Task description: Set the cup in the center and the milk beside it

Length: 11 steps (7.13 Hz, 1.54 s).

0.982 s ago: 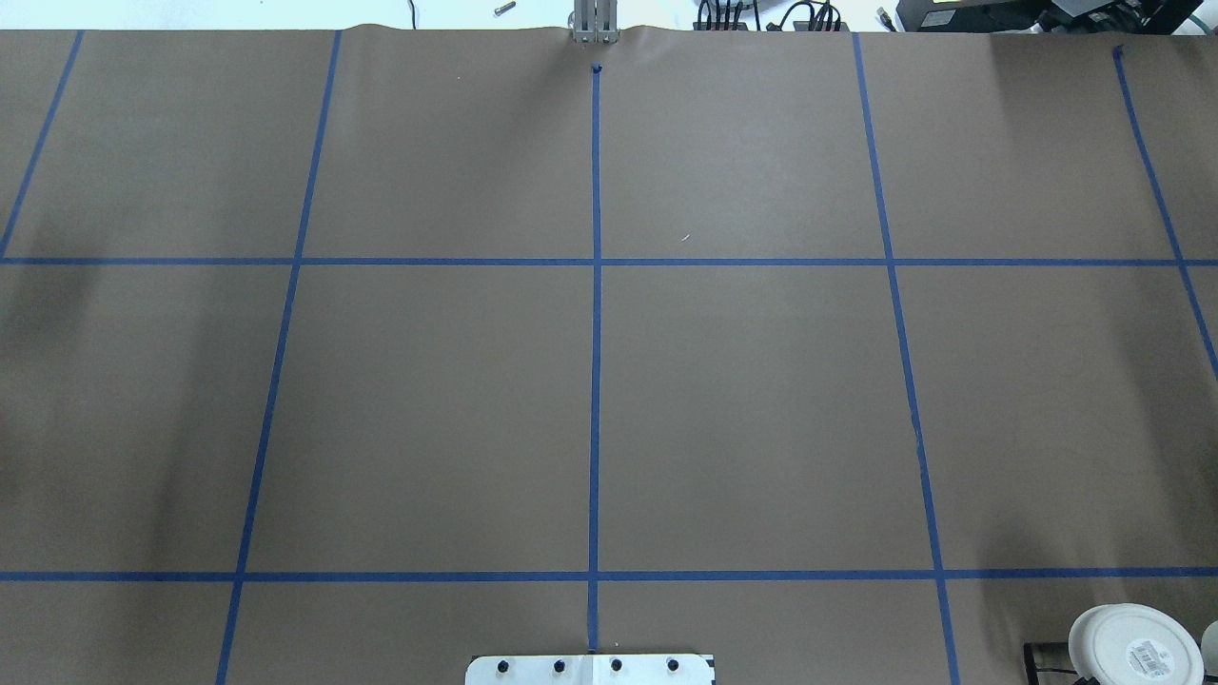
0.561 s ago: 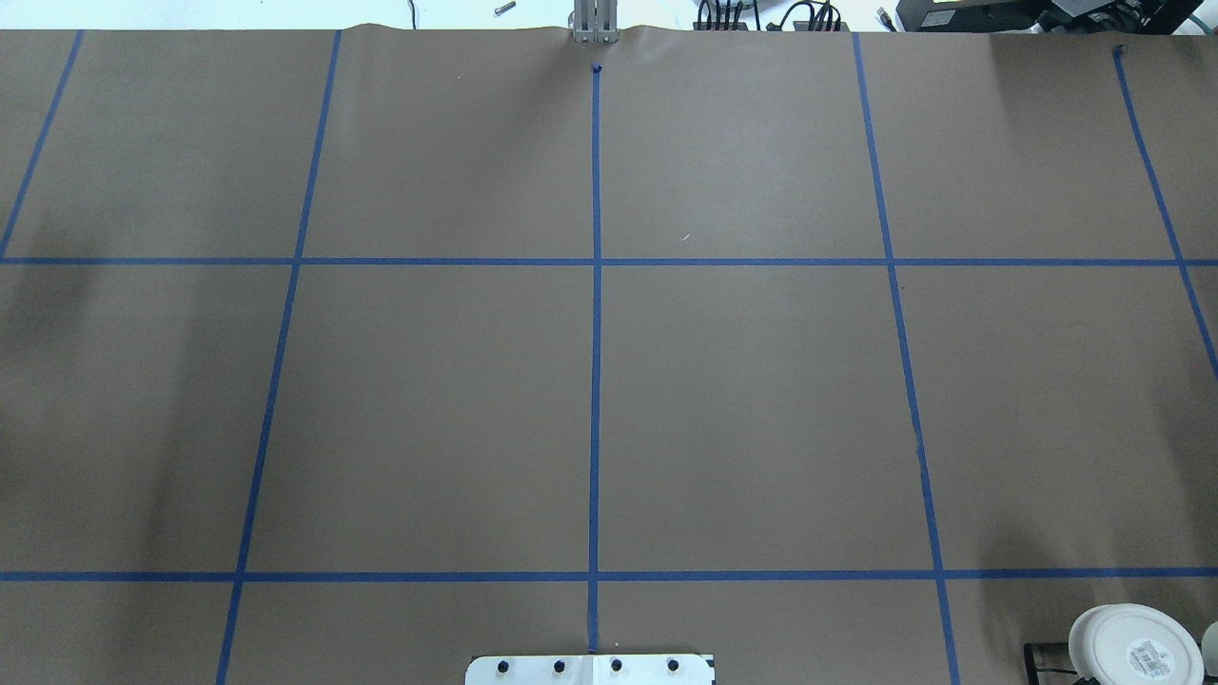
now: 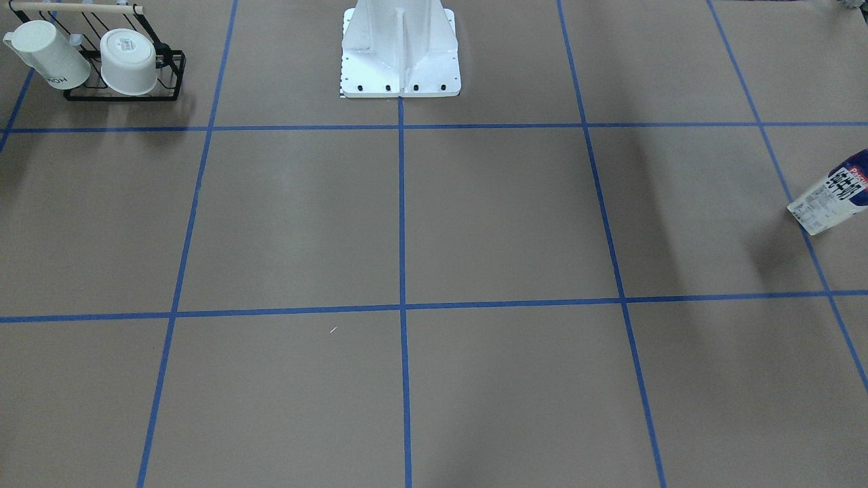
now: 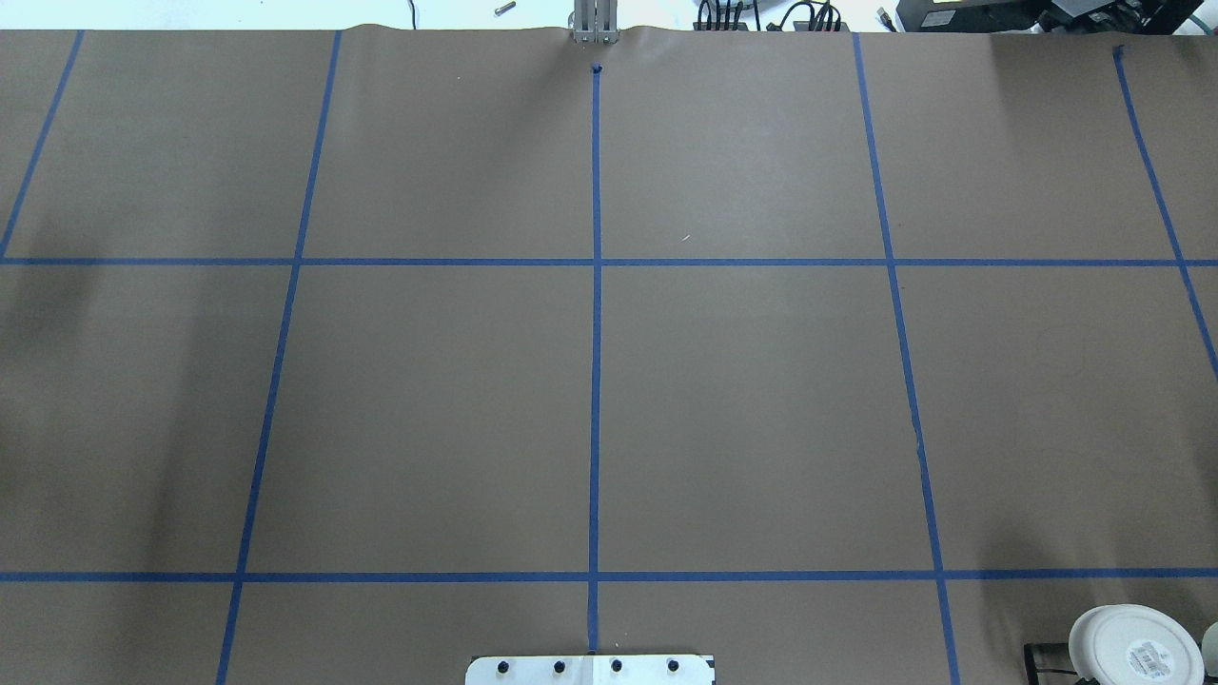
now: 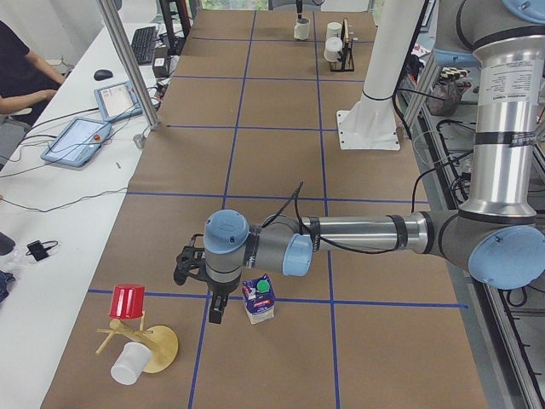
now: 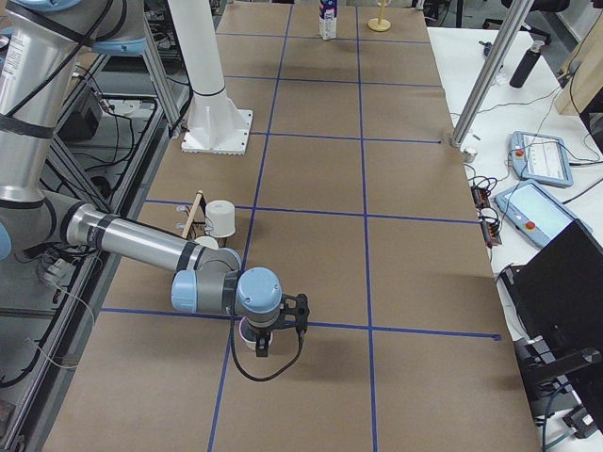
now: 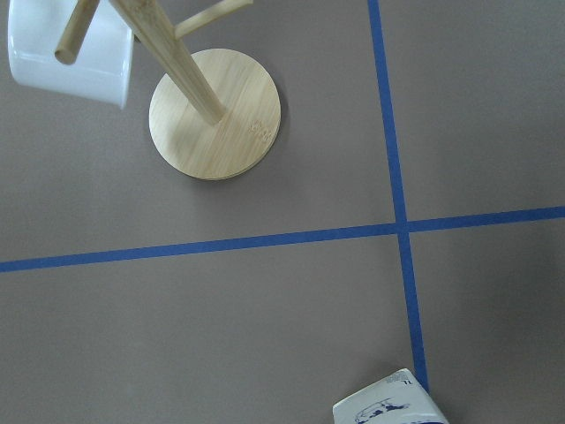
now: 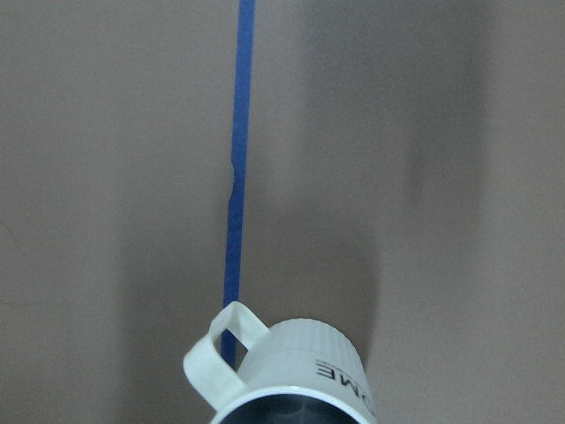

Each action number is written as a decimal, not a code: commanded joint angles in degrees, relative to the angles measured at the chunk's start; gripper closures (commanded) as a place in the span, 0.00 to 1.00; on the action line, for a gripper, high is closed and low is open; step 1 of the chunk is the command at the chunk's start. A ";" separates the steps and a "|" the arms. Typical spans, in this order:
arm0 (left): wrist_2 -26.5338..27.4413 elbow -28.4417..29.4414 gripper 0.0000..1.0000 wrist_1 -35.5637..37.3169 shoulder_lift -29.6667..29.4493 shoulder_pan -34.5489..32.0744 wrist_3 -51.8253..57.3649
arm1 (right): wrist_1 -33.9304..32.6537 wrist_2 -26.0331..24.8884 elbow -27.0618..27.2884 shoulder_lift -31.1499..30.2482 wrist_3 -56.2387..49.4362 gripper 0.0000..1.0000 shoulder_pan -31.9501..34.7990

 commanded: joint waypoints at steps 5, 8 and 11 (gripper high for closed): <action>0.00 -0.22 0.02 -0.06 -0.03 0.00 0.09 | 0.25 0.21 -5.64 1.34 -4.99 1.00 -0.15; 0.00 -0.13 0.02 -0.06 0.05 0.00 0.17 | 0.08 1.44 -5.12 2.75 -5.28 1.00 -0.59; 0.00 -0.22 0.02 -0.06 -0.03 0.00 0.09 | -2.63 6.45 -0.83 8.69 -1.00 1.00 -0.41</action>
